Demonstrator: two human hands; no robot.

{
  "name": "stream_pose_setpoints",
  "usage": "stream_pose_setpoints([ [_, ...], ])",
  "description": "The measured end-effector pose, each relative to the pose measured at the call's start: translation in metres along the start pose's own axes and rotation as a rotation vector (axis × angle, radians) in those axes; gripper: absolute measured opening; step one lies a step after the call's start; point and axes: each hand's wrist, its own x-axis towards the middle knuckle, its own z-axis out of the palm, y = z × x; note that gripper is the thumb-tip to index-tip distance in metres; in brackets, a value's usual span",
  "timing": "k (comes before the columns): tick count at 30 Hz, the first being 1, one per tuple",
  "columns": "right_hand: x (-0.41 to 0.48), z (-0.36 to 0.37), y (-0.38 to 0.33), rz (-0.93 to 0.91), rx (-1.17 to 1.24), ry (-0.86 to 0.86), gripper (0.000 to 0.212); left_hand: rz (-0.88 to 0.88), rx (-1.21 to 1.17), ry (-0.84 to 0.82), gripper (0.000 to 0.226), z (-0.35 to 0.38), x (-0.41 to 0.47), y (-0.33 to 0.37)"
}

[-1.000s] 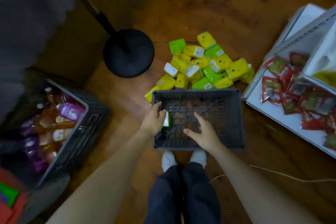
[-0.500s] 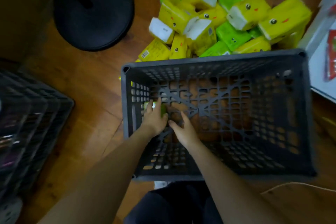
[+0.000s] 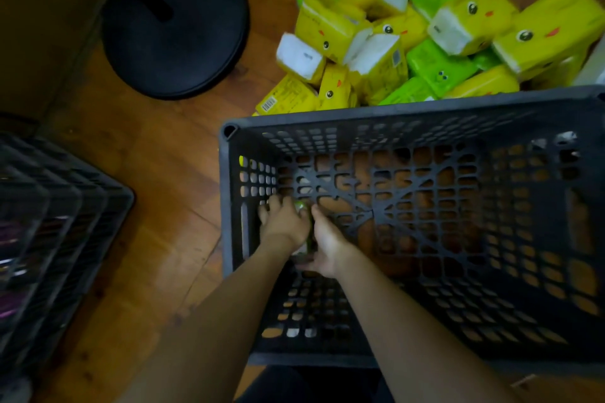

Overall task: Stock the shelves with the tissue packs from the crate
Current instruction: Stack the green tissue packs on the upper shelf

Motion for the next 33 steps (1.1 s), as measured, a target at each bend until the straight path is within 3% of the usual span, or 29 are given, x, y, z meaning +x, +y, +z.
stream_pose_setpoints([
  [8,-0.075,-0.015,0.019,-0.037,0.084,0.124,0.068,0.147,-0.263,0.124,0.028,-0.012,-0.077,0.02],
  [12,-0.154,-0.017,0.018,-0.17,0.102,0.166,0.059,0.228,-0.47,0.184,0.012,-0.036,-0.145,0.036],
  [17,-0.271,-0.005,0.02,-0.395,-0.006,0.219,0.044,0.298,-0.673,0.178,0.026,-0.084,-0.243,0.067],
  [19,-0.324,0.001,0.025,-0.481,-0.012,0.22,0.039,0.29,-0.754,0.182,0.021,-0.108,-0.287,0.082],
  [25,-0.475,0.019,0.042,-0.604,0.102,0.175,0.045,0.374,-0.968,0.222,0.028,-0.2,-0.422,0.126],
  [28,-0.537,0.031,0.044,-0.693,0.093,0.156,0.057,0.468,-0.936,0.213,0.009,-0.243,-0.473,0.138],
  [29,-0.558,0.035,0.044,-0.731,0.08,0.151,0.06,0.505,-0.922,0.216,0.015,-0.256,-0.484,0.141],
  [33,-0.632,0.053,0.045,-0.887,-0.004,0.127,0.071,0.608,-0.843,0.196,0.083,-0.301,-0.5,0.143],
])
